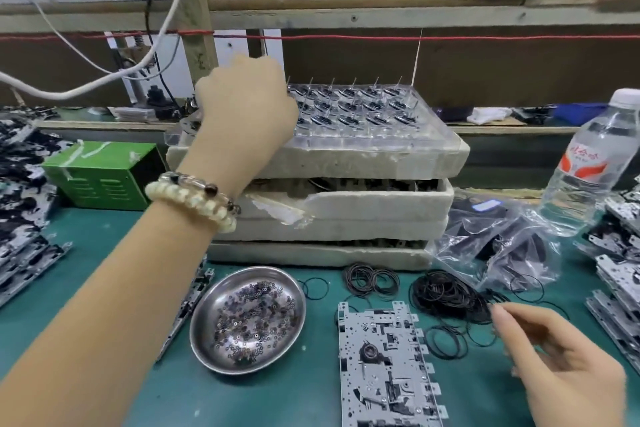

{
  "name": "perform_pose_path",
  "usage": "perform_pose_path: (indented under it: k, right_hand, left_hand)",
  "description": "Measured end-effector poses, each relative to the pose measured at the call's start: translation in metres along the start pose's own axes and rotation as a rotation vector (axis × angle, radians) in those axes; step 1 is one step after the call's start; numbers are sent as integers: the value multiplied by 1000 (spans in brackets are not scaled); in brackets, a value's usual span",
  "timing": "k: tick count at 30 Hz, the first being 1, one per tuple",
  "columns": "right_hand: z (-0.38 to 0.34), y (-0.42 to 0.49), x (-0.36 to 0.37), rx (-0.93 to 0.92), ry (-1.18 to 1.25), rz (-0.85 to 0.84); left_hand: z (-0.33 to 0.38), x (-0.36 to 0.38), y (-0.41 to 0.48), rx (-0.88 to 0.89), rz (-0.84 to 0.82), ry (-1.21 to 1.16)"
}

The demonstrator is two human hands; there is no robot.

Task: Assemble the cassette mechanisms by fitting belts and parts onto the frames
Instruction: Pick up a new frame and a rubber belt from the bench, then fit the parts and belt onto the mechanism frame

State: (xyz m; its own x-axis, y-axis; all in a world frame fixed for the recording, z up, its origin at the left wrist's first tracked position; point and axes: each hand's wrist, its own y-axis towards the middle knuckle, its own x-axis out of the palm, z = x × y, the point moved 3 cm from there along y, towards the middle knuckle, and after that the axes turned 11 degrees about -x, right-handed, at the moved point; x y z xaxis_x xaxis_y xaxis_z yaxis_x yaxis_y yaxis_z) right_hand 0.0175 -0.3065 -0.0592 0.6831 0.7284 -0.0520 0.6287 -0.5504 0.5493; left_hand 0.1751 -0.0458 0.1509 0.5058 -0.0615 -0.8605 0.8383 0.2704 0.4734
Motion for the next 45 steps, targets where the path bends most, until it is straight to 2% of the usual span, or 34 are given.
perform_pose_path:
  k: [6,13,28,39,45]
  right_hand:
    - [0,2,-2,-20,65,62]
    - [-7,1,0,-50,99,51]
    - [-3,1,1,-28,86,-12]
    - [1,1,0,7,55,-32]
    - [-2,1,1,15,68,-28]
  left_hand:
    - [8,15,0,-20,4,24]
    - [15,25,4,-69,46,-10]
    - [16,43,20,-193,57,-260]
    - [23,43,18,-139,6,-206]
    - [18,19,4,-140,187,-280]
